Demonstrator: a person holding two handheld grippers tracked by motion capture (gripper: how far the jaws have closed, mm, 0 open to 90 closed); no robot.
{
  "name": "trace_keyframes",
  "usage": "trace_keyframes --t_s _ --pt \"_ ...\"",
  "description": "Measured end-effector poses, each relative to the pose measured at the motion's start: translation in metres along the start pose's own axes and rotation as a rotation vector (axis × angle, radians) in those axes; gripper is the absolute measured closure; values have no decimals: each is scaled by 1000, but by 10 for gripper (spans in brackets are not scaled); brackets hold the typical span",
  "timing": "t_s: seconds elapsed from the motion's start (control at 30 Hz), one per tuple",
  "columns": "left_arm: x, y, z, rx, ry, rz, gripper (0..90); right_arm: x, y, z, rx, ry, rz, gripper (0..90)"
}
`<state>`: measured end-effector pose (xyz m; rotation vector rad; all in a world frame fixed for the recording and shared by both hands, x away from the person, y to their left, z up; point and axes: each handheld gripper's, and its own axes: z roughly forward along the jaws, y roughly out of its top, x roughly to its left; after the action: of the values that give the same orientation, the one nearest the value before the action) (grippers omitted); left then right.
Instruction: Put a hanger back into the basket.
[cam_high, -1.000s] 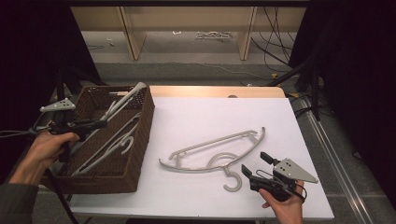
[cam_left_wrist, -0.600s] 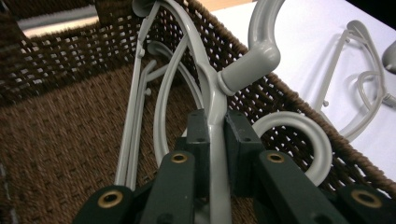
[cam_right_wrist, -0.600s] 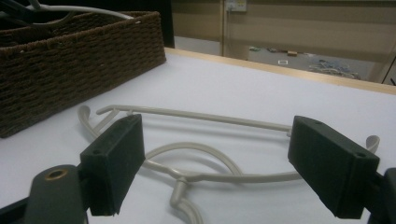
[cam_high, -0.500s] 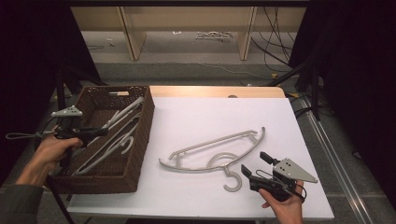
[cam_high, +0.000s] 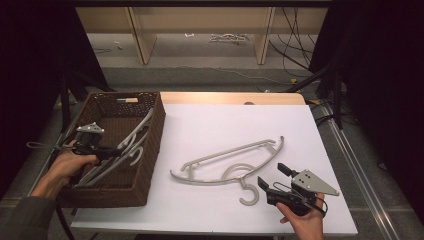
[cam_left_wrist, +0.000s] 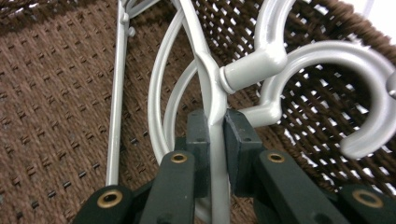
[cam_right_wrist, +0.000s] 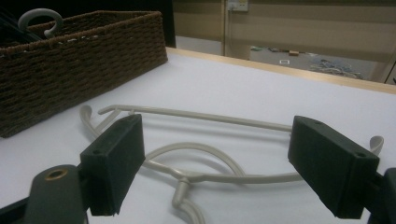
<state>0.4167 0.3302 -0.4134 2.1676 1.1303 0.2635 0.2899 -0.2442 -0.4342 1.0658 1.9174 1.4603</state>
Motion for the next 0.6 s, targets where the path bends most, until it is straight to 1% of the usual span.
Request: trace_keyframes --t_s 0.03,0.07,0.1,0.13,0.17,0.2,0.23,0.27,0.3,0.33,0.4,0.43,0.47,0.5,0.53,0.57,0.6 --pt "0 0 0 16 6 6 806 1 0 0 4 9 11 197" --pt "1 -2 2 14 2 -4 797 1 0 0 -3 5 2 197" --pt "1 -3 3 7 -5 -30 765 1 0 0 3 -8 -5 197" --pt "0 -3 2 4 -1 -35 742 1 0 0 2 9 5 197" --pt "0 -3 1 -8 1 -39 714 1 0 0 3 10 11 197" --pt "-2 -3 -1 -24 0 -42 691 1 0 0 10 -1 6 197" --pt "-3 -3 -3 -34 2 -40 666 1 0 1 1 3 2 198" --pt "-5 -1 -7 -46 9 -37 649 1 0 1 2 1 -2 197" --pt "-7 0 -9 -68 26 -41 621 1 0 1 2 1 -1 197" --pt "-7 0 -9 -68 26 -41 591 1 0 1 2 1 -1 197" --pt "-17 5 -19 -145 46 -43 560 1 0 1 0 -1 -1 197" --pt "-20 6 -21 -168 42 -43 539 1 0 1 1 -1 -2 198" --pt "-24 9 -25 -191 55 -40 517 1 0 1 -8 -2 -1 197" --pt "-27 11 -28 -207 63 -46 487 1 0 1 -8 5 9 197" --pt "-34 13 -32 -229 74 -48 472 1 0 1 -2 7 9 197" --pt "-40 14 -34 -246 83 -58 447 1 0 1 -4 5 4 197" --pt "-47 15 -37 -261 88 -59 422 1 0 1 -11 4 5 197"
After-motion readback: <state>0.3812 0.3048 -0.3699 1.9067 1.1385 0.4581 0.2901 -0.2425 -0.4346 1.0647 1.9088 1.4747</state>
